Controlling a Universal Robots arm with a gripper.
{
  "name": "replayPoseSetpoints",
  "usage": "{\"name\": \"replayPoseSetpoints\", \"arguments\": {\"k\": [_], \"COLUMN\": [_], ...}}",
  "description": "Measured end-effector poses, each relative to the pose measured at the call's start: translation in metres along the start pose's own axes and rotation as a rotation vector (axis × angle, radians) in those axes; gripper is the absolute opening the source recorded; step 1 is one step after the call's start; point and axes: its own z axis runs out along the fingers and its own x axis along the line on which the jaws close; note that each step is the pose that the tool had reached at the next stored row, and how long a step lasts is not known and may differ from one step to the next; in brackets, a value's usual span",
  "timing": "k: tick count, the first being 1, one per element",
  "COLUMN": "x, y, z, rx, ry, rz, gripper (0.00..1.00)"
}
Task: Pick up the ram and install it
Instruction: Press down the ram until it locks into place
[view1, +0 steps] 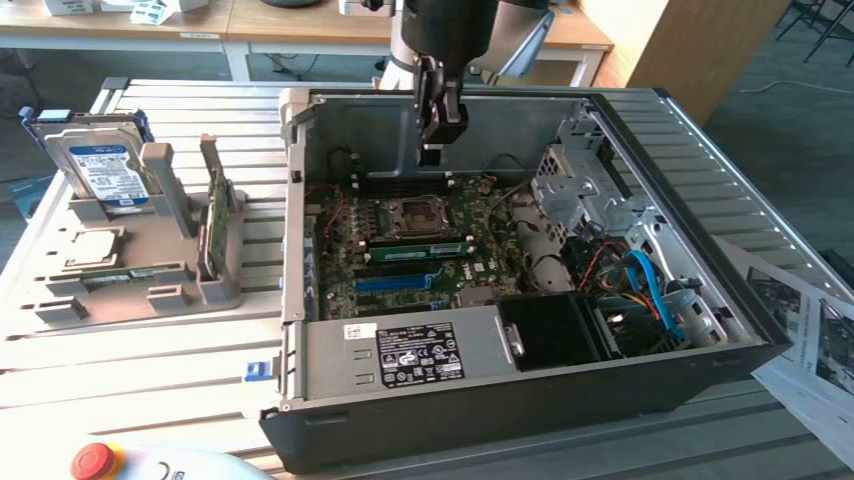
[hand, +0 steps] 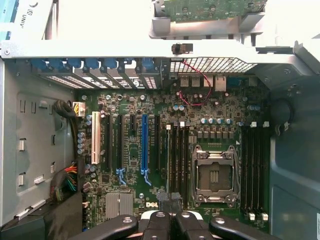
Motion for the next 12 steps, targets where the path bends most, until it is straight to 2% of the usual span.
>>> {"name": "replayPoseSetpoints", "arguments": {"k": [4,12], "x": [0.0000,0.0000], "y": [0.0000,0.0000], "z": [0.0000,0.0000], "rx": [-0.0003,-0.0041], "ry": [-0.0001,-0.0007], "rz": [0.008,0.107], "gripper": [0.10,0.10]}}
